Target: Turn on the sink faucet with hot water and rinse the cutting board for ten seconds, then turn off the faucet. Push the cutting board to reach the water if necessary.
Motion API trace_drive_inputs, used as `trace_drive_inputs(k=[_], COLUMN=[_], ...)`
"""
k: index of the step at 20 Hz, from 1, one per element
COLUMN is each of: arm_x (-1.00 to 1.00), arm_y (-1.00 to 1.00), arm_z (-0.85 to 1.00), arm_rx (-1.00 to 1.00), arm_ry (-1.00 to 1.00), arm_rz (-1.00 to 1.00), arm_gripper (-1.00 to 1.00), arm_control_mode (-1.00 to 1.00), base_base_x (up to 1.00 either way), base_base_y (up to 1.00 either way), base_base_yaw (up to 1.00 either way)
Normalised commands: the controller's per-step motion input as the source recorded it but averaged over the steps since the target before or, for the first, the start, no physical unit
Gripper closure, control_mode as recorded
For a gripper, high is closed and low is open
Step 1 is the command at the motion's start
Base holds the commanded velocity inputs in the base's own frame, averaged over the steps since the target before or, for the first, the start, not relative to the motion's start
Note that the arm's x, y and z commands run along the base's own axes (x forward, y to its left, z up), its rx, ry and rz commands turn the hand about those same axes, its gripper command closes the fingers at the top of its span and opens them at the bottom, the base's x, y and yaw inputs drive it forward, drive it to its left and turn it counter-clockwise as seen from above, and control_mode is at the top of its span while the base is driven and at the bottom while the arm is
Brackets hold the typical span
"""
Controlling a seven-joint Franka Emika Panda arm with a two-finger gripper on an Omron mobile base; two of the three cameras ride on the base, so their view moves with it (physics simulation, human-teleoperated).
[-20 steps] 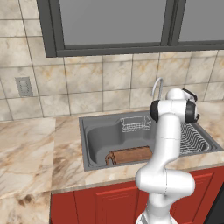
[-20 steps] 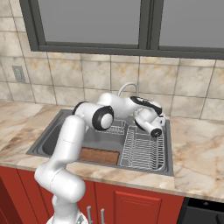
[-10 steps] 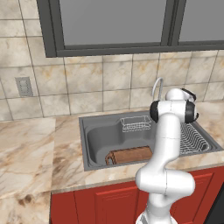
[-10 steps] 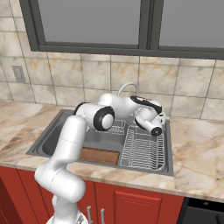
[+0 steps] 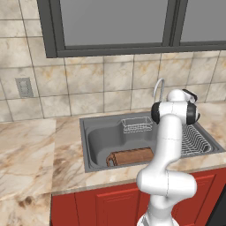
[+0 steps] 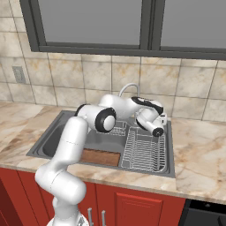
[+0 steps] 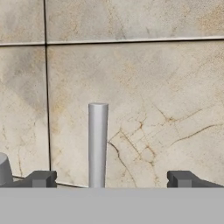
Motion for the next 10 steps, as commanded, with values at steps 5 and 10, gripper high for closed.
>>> trace_drive_inputs(k=[5,10], arm_x=[0.03,0.06], arm_y=[0.00,0.01], arm_z=[0.00,0.00], arm_rx=[0.00,0.00], arm_ry=[0.00,0.00], arm_rz=[0.00,0.00], arm_gripper=[-1.00,-1.00], arm_control_mode=[-1.00,-1.00], base_base_x=[0.00,0.00], base_base_y=[0.00,0.00], base_base_yaw=[0.00,0.00])
